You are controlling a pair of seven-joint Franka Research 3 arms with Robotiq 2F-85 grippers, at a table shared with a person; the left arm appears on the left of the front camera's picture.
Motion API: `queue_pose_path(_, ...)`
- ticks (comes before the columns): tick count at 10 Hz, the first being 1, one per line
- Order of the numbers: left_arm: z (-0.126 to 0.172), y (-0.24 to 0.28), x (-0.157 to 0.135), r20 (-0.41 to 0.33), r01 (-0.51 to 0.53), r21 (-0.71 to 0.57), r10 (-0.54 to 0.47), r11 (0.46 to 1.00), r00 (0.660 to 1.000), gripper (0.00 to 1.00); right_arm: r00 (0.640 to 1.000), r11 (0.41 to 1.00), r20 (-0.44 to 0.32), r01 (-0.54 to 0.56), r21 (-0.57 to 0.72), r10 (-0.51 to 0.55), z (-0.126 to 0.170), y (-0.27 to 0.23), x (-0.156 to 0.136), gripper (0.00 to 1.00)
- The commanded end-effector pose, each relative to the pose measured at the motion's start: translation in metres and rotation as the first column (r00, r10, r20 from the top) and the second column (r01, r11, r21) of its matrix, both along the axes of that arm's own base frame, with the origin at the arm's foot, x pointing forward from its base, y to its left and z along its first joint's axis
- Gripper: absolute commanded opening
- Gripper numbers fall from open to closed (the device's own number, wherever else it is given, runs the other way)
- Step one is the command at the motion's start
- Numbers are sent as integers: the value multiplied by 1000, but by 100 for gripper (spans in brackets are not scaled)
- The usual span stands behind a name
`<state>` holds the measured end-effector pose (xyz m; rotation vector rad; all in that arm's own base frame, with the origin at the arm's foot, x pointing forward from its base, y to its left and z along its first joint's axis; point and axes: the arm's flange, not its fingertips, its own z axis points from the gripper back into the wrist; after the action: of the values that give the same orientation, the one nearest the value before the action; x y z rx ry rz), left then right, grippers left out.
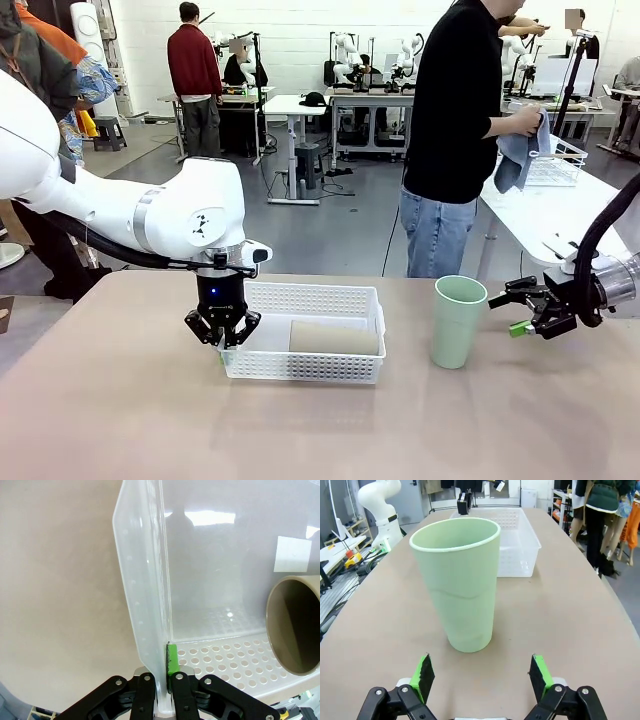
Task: Clean and organize the cups into the basket.
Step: Pick up the Reusable plastic cup from the right side of the table and stack it inside the Organizing basket in the center of the table.
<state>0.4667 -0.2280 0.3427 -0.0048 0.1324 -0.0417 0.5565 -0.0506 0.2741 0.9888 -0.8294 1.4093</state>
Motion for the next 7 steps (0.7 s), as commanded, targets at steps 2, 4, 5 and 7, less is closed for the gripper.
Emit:
queue_pose_path(2, -3, 1, -2, -4, 3, 5, -3, 1000, 1000, 0, 1000, 1000, 4, -19, 6, 19, -8, 15, -1, 100)
queue_pose_path(4, -3, 1, -2, -4, 3, 5, -3, 1000, 1000, 0, 1000, 999, -9, -27, 18, 28, -14, 21, 2, 100)
queue_pose_path(5, -3, 1, -2, -4, 3, 5, -3, 1000, 1000, 0, 999, 999, -13, -47, 17, 47, -16, 27, 1, 100)
queue_pose_path(7, -3, 1, -2, -4, 3, 5, -3, 1000, 1000, 0, 997, 997, -23, -77, 15, 77, -19, 40, 0, 100)
